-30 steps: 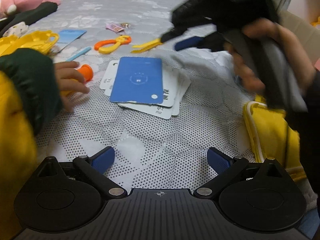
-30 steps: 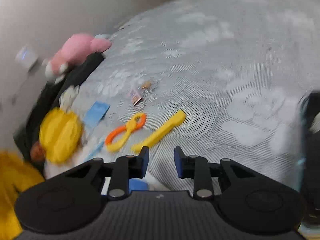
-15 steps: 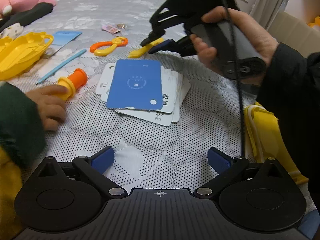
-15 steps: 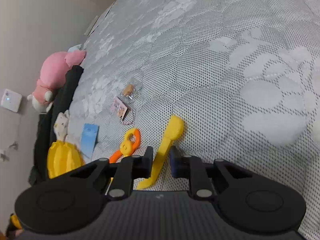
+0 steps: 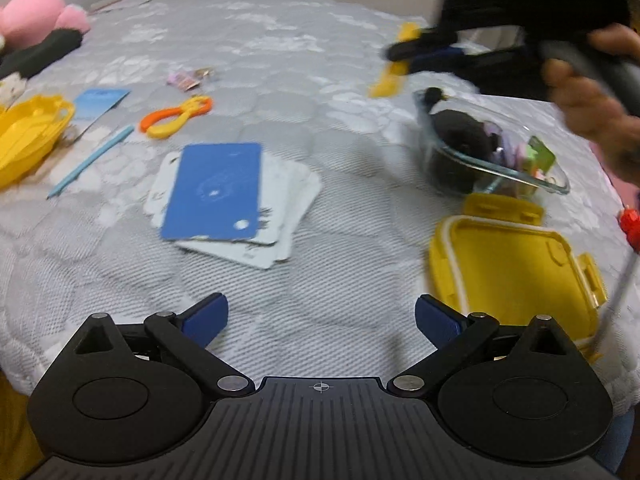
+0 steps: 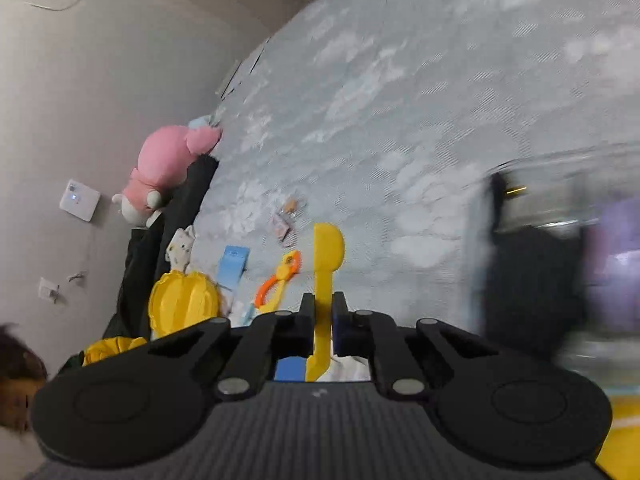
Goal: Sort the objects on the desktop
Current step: 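Carry the yellow toy over the glass container and drop it in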
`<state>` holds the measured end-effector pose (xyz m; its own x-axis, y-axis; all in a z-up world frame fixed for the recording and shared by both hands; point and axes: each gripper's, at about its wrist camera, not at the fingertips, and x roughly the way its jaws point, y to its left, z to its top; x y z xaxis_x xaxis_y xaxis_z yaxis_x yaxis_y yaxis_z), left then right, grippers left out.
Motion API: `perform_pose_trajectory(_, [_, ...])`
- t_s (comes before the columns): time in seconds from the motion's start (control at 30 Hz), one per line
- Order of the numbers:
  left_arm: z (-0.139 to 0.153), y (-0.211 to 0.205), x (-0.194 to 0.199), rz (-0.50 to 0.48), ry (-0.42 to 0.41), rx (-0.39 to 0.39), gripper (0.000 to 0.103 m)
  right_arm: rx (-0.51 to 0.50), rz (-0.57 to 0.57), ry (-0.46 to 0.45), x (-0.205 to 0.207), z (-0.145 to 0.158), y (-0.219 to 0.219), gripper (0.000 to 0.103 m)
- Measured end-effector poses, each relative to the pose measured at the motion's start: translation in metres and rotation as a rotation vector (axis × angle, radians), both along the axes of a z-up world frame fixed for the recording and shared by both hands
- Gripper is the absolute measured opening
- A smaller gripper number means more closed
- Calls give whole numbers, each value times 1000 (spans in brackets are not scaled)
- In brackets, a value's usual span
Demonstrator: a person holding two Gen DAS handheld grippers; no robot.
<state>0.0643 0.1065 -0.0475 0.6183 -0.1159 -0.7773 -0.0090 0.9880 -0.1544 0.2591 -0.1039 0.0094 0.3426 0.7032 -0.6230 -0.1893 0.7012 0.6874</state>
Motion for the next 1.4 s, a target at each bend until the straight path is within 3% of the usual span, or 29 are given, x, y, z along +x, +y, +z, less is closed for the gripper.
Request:
perform_pose_trajectory(0.17, [8, -27, 10, -45, -6, -2, 102, -109, -74, -47, -14, 16, -61, 9])
perform_pose_trajectory(0.27, [12, -45, 11, -82, -5, 3, 102, -234, -117, -96, -18, 20, -85, 9])
perform_pose_trajectory(0.5, [11, -77, 5, -163, 0, 60, 102, -595, -101, -263, -14, 15, -78, 9])
perform_pose_trajectory(0.57, [9, -76, 3, -162, 6, 61, 102, -644, -79, -260, -10, 11, -74, 9])
perform_pose_trajectory(0.9, [1, -73, 7, -158, 29, 45, 102, -706, -45, -161, 4, -11, -74, 14])
perform_pose_trajectory(0.97, [0, -72, 8, -158, 33, 45, 102, -682, -65, -157, 5, -8, -79, 37])
perform_pose_trajectory(1.03, [-2, -72, 10, -155, 37, 41, 102, -629, -94, -166, 6, -2, -86, 42])
perform_pose_trajectory(1.13, [-3, -71, 12, -150, 41, 31, 102, -568, -144, -207, 3, 10, -96, 39])
perform_pose_trajectory(1.17, [-3, -71, 12, -150, 42, 29, 102, -564, -139, -205, 3, 11, -96, 33])
perform_pose_trajectory(1.23, [-4, -71, 14, -152, 44, 24, 102, -555, -102, -165, 3, 5, -96, 26])
perform_pose_trajectory(1.4, [-4, -75, 16, -153, 44, 25, 102, -512, -105, -79, -3, -15, -99, 26])
